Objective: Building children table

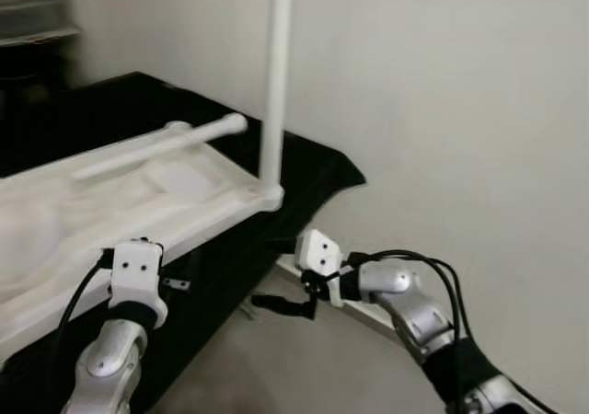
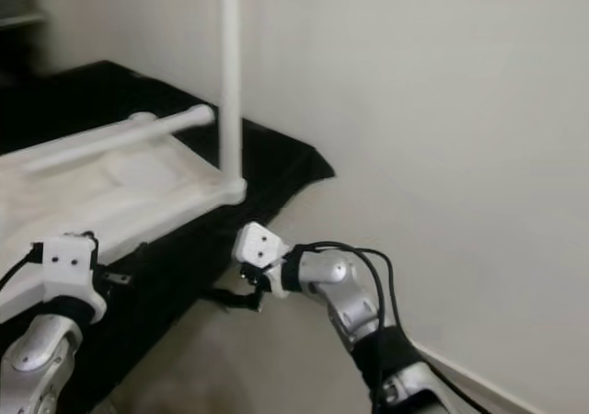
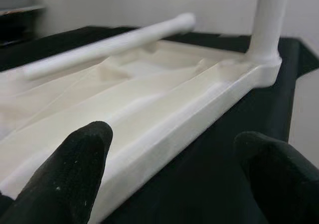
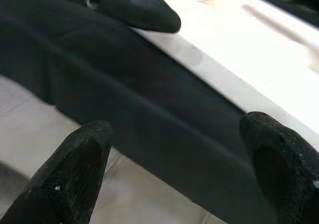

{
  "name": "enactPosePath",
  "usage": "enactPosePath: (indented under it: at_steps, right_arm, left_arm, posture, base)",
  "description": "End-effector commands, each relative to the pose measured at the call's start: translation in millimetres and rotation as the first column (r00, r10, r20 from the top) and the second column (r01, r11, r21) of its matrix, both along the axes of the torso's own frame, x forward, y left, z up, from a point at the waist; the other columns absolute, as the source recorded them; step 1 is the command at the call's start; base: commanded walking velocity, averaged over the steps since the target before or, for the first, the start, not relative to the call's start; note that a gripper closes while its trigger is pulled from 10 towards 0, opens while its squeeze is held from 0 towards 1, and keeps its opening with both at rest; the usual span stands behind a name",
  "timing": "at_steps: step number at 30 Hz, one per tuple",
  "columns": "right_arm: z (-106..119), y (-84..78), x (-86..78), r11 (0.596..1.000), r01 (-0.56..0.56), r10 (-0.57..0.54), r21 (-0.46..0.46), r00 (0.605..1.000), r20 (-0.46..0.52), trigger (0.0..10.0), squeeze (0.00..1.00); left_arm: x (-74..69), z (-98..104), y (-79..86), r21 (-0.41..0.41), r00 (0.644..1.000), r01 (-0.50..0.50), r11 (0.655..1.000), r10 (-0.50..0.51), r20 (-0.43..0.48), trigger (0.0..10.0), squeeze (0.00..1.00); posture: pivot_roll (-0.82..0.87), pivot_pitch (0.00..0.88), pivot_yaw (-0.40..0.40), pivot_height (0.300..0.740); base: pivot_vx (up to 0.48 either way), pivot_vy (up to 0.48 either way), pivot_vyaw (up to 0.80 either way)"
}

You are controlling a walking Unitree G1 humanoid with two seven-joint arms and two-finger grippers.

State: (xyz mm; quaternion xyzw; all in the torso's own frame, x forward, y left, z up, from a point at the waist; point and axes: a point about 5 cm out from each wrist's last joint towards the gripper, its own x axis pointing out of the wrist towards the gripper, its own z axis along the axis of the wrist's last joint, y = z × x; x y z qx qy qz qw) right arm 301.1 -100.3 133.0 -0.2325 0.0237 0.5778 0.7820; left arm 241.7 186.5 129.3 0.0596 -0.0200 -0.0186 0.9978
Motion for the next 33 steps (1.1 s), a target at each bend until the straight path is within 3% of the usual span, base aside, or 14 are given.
enactPosePath:
  at_steps: [1,11,14,17,21,33]
  right_arm:
    - [10.1,-0.9,2.7,1.000,-0.021,0.022,-0.011,0.999,0.045,10.0,0.00]
    - [11.8,2.6,3.2,0.999,-0.029,0.033,-0.043,0.995,0.096,10.0,0.00]
    - [8.7,4.8,8.2,0.999,0.043,-0.038,-0.031,0.990,0.133,10.0,0.00]
    - [7.6,7.4,13.7,0.992,0.127,-0.125,0.004,0.974,0.188,10.0,0.00]
    - [1.5,10.4,12.9,0.990,0.136,-0.126,-0.036,0.968,0.216,10.0,0.00]
    - [0.0,17.4,12.2,0.990,0.144,-0.139,-0.009,0.965,0.223,10.0,0.00]
  left_arm:
    - [-0.5,-0.1,-0.6,0.002,1.000,0.001,1.000,-0.001,-0.001,10.0,0.00]
    - [-1.1,0.4,0.1,0.015,1.000,-0.017,1.000,0.017,0.000,10.0,0.00]
    - [-1.0,0.4,-0.1,0.010,1.000,-0.017,1.000,0.017,-0.003,10.0,0.00]
    - [-1.0,0.7,-0.9,0.003,1.000,-0.007,1.000,0.007,-0.003,10.0,0.00]
    - [-0.7,0.7,-2.4,0.002,1.000,0.008,1.000,-0.008,-0.006,10.0,0.00]
    - [-0.8,0.6,-1.5,-0.007,1.000,0.011,1.000,-0.011,-0.014,10.0,0.00]
  posture:
    - [-0.09,0.000,-0.069,0.740]
    - [-0.08,0.000,-0.071,0.740]
    - [-0.09,0.000,-0.075,0.740]
    - [-0.09,0.000,-0.074,0.740]
    - [-0.09,0.000,-0.075,0.740]
    - [-0.09,0.000,-0.068,0.740]
  base:
    - [0.000,0.000,0.80]
    - [0.000,0.000,0.80]
    - [0.000,0.000,0.80]
    - [0.000,0.000,0.00]
    - [0.000,-0.292,0.00]
    - [0.000,-0.421,0.00]
